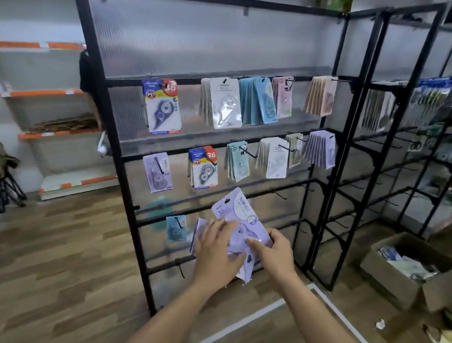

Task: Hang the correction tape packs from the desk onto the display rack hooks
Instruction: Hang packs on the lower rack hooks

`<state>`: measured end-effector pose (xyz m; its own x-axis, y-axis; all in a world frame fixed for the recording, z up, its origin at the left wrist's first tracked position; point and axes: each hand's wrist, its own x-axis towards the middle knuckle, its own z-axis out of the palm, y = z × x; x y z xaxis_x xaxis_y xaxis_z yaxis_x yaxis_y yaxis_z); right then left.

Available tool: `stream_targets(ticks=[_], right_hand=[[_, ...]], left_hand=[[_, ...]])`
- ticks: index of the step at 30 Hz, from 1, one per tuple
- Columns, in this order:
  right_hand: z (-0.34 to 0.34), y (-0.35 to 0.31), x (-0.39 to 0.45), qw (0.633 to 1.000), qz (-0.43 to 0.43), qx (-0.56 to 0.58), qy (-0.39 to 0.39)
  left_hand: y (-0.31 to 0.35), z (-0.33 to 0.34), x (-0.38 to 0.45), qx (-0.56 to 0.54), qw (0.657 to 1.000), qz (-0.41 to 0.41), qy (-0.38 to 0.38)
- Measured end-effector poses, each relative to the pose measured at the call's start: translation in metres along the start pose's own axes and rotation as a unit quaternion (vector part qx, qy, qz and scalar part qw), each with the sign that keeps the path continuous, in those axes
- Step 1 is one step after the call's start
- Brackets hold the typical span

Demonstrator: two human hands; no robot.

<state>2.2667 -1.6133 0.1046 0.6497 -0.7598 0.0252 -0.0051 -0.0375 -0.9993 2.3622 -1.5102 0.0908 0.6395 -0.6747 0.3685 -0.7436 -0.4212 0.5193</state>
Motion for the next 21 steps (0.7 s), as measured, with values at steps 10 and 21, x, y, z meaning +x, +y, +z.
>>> stream_targets(ticks=[10,21], right_hand=[[0.009,0.020,0.112,1.000,0.002,-0.010,-0.015],[0.019,0.050,0.223,0.997,0.048,0.038,-0.039]], left_hand=[[-0.030,0.043,0.082,-0.081,0.986,-0.144,0.028],[-0.066,0.059,0.141,-0.281,0.883,-0.353,0.134]])
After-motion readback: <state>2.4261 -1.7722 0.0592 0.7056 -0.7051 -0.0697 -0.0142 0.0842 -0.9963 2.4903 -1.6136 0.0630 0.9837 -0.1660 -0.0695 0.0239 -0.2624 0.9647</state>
